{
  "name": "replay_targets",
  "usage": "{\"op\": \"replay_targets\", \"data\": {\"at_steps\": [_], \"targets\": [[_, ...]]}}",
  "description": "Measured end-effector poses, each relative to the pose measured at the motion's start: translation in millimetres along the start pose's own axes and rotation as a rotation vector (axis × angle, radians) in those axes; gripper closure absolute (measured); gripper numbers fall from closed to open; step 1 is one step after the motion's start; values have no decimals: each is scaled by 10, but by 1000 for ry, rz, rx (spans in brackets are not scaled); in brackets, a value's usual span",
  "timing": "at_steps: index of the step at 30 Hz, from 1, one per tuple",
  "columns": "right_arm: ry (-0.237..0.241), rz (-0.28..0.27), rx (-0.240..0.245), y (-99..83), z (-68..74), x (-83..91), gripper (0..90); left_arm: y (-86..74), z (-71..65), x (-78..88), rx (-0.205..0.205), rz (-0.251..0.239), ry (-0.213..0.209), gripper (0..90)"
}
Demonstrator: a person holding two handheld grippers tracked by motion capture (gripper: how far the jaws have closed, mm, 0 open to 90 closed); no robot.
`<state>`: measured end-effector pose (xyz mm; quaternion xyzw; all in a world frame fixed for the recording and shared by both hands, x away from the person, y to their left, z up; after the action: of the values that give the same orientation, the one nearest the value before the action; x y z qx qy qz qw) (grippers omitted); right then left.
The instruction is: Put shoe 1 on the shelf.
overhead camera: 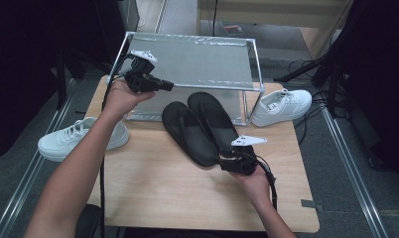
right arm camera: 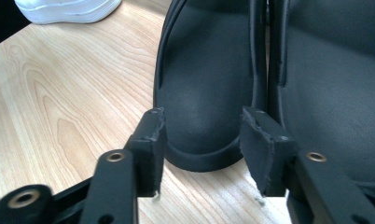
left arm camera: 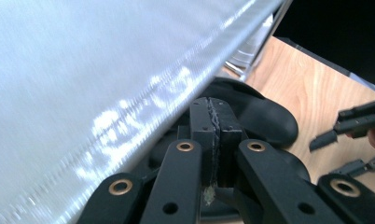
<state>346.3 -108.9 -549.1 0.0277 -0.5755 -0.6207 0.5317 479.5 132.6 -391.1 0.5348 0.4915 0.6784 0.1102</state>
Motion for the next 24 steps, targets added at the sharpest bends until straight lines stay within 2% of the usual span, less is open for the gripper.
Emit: {"op": "replay_targets", "data": {"at_steps": [4, 8, 9, 10, 11, 14, 20, 24], "targets": [[8, 1, -4, -6, 9, 4, 601, 97, 118, -45, 1, 11, 18, 899], [10, 6, -7, -19, -3, -17, 655, 129, 233, -112, 6, 32, 45, 900], [11, 18, -3, -30, -12, -47, 722, 128, 267, -139, 11, 33, 41, 900], [11, 18, -3, -30, -12, -47, 722, 128, 267, -139, 11, 33, 41, 900], [14, 31, 7, -45, -12, -67, 798, 118, 307, -168, 22, 28, 38, 900], [27, 64, 18, -77, -4, -93, 877, 92, 340, -212, 25, 42, 42, 900], [36, 131, 20, -161, 15, -166, 883, 80, 366, -229, 8, 39, 39, 900], [33, 155, 28, -202, 25, -185, 882, 66, 372, -231, 12, 24, 29, 900]]}}
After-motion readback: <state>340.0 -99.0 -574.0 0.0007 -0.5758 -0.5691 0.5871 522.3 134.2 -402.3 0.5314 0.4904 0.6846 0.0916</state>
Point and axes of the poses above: each handheld gripper's, and its own axes: x roughly backward along the jaws, y roughly out of its top, z roughly to its left, the point moved 7 cm from there along -x, roughly forward along the jaws, and after that the axes turned 6 degrees about -x, right-handed, at the moved point
